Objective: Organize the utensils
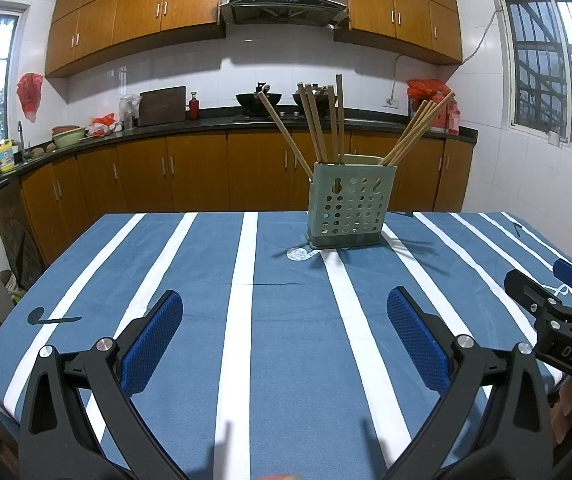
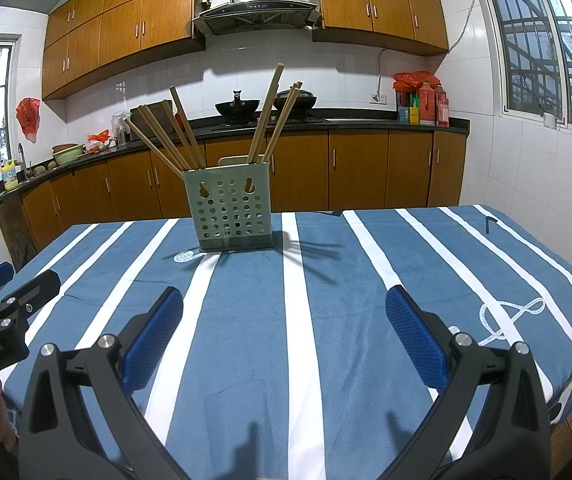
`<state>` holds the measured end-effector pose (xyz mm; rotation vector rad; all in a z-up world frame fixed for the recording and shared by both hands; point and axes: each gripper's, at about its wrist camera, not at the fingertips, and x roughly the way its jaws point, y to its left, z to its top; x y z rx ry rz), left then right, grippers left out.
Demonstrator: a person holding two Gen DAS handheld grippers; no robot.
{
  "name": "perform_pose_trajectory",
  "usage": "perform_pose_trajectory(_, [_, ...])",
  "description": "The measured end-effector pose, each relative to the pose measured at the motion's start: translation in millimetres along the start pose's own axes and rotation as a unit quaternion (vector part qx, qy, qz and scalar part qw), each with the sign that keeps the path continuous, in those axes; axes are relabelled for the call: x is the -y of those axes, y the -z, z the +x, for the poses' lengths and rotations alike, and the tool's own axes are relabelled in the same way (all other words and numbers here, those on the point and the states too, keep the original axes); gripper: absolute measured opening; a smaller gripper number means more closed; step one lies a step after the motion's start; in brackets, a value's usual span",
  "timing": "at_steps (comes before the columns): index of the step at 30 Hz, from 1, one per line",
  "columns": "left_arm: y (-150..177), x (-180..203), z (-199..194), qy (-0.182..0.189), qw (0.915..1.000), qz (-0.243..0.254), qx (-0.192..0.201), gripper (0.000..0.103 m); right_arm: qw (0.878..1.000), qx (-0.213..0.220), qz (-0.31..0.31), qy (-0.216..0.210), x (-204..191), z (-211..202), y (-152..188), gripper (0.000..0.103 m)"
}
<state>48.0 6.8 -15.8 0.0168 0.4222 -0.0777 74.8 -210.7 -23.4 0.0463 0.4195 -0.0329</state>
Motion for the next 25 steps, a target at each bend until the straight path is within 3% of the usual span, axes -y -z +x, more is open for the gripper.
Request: perform_pose_trajectory(25, [3.3, -3.6, 3.7, 0.003, 1.0, 0.0, -0.004, 0.101, 1.0, 0.0, 0.001, 0.0, 0.5, -0.6, -1.0, 0.099])
